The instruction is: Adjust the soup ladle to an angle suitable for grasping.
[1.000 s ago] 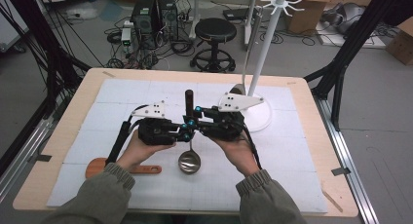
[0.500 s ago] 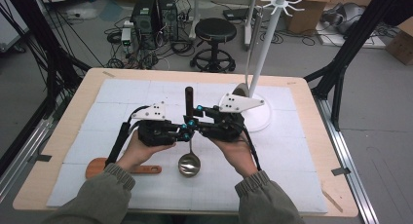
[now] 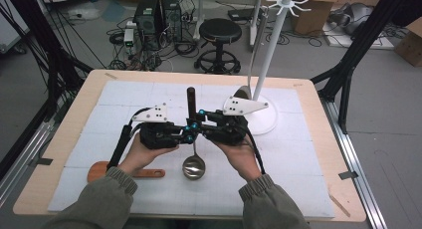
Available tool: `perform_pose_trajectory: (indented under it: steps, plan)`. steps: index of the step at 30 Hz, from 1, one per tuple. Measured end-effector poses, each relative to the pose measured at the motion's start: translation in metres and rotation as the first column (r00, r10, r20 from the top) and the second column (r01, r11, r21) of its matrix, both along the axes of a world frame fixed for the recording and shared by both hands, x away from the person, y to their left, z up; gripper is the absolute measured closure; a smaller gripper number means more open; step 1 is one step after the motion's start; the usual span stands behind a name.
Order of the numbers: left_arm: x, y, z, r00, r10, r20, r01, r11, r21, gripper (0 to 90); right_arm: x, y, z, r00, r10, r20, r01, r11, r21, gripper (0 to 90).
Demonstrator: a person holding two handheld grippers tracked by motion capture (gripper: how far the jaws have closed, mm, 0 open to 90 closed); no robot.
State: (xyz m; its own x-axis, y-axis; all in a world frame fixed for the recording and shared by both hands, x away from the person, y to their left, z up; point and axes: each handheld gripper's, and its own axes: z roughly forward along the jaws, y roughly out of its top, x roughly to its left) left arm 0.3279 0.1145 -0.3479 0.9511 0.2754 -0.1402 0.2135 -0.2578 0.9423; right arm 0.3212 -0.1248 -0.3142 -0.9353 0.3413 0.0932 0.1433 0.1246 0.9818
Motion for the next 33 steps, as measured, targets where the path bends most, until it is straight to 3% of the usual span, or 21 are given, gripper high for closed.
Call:
perform_pose_trajectory:
  steps: [12,33]
  plan:
    - [-0.003,0.013,0.004,1.0000,0.002,0.009,-0.002,1.0000,0.007,74.4,0.004,-0.011,0.003,0.9990,0.040,-0.018,-0.040,0.9990,0.018,73.5]
    - [-0.018,0.056,0.003,0.9984,0.053,0.016,-0.054,0.9978,0.038,61.0,0.012,-0.049,0.010,0.9991,0.008,-0.041,-0.009,0.9999,-0.005,73.4]
